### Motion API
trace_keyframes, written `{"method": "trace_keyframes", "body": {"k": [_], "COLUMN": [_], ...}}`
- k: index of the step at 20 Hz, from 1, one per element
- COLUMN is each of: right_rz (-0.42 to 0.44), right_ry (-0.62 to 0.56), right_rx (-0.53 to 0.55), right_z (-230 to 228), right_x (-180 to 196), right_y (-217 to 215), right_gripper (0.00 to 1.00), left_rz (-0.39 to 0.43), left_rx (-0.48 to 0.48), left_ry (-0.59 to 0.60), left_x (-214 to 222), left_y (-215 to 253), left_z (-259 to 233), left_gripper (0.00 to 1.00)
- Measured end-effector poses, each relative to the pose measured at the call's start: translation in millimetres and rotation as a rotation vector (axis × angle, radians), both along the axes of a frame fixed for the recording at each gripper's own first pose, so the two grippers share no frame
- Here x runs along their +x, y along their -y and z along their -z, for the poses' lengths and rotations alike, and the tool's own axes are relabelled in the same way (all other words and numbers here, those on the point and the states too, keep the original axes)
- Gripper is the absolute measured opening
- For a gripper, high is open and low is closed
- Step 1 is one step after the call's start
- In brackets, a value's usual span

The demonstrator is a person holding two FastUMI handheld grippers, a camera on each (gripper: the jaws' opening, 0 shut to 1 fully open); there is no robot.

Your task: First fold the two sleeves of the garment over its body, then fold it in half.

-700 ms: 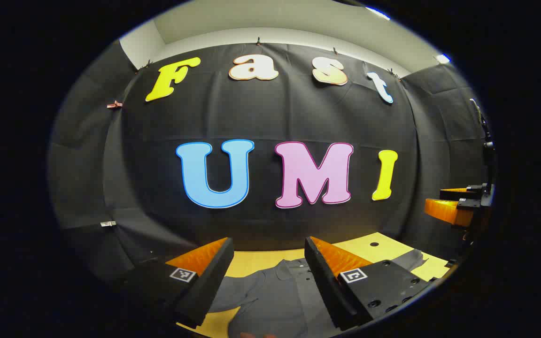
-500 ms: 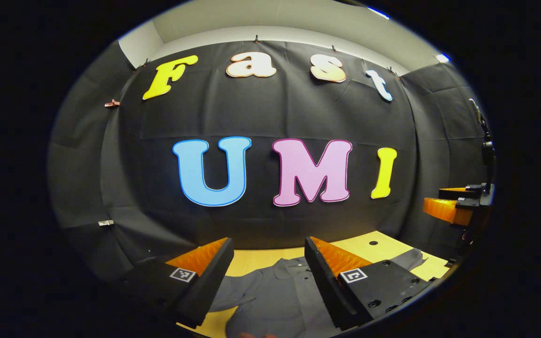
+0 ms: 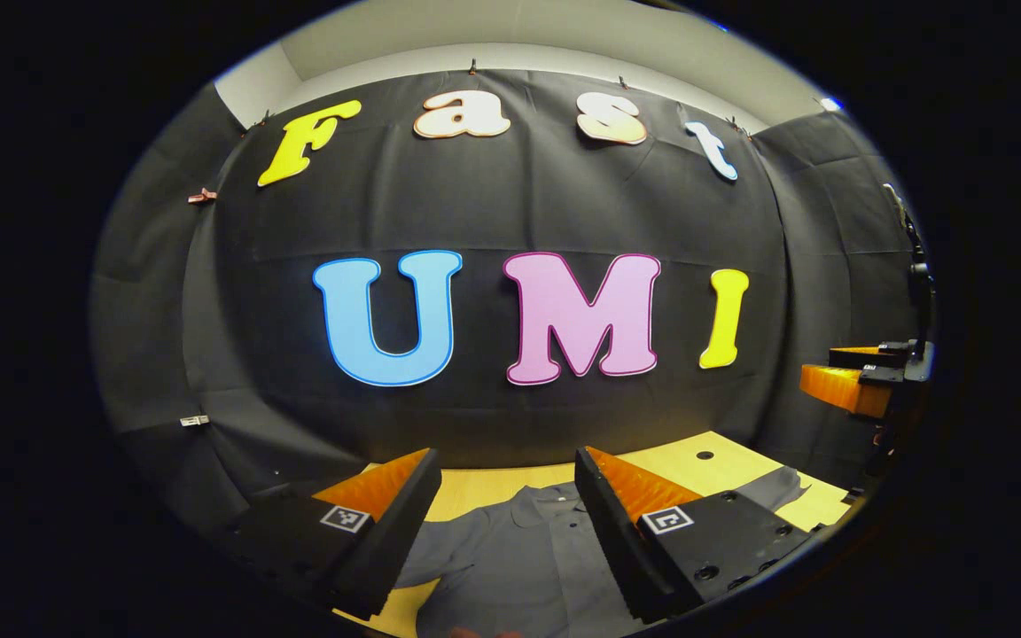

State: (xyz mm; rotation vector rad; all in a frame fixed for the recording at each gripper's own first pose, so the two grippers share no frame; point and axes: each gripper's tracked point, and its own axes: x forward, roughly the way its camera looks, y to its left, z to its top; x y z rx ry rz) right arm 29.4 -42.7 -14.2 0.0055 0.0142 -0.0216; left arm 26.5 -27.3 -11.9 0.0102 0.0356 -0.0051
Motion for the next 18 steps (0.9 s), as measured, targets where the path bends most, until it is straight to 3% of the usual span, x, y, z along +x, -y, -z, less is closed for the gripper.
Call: {"method": "trace_keyframes", "body": {"k": [4, 10, 15, 18], "right_rz": [0.035, 0.134, 0.182, 0.202], "right_ry": [-0.058, -0.176, -0.314, -0.430], "right_rx": [0.008, -0.020, -0.030, 0.041], "right_z": [25.0, 83.2, 149.6, 204.0], "right_x": [13.8, 29.2, 42.5, 48.5], "right_y": [35.9, 128.0, 194.4, 223.1], "right_gripper": [0.97, 0.97, 0.98, 0.98], "left_rz": [0.000, -0.021, -0.048, -0.066], "left_rx": [-0.003, 0.024, 0.051, 0.060], "left_ry": [-0.013, -0.046, -0.082, -0.114], "left_x": [4.5, 8.0, 6.7, 7.2], "left_y": [8.5, 17.2, 25.5, 33.1], "left_z": [3.7, 11.2, 21.2, 31.2], "left_gripper": [0.95, 0.95, 0.95, 0.95]}}
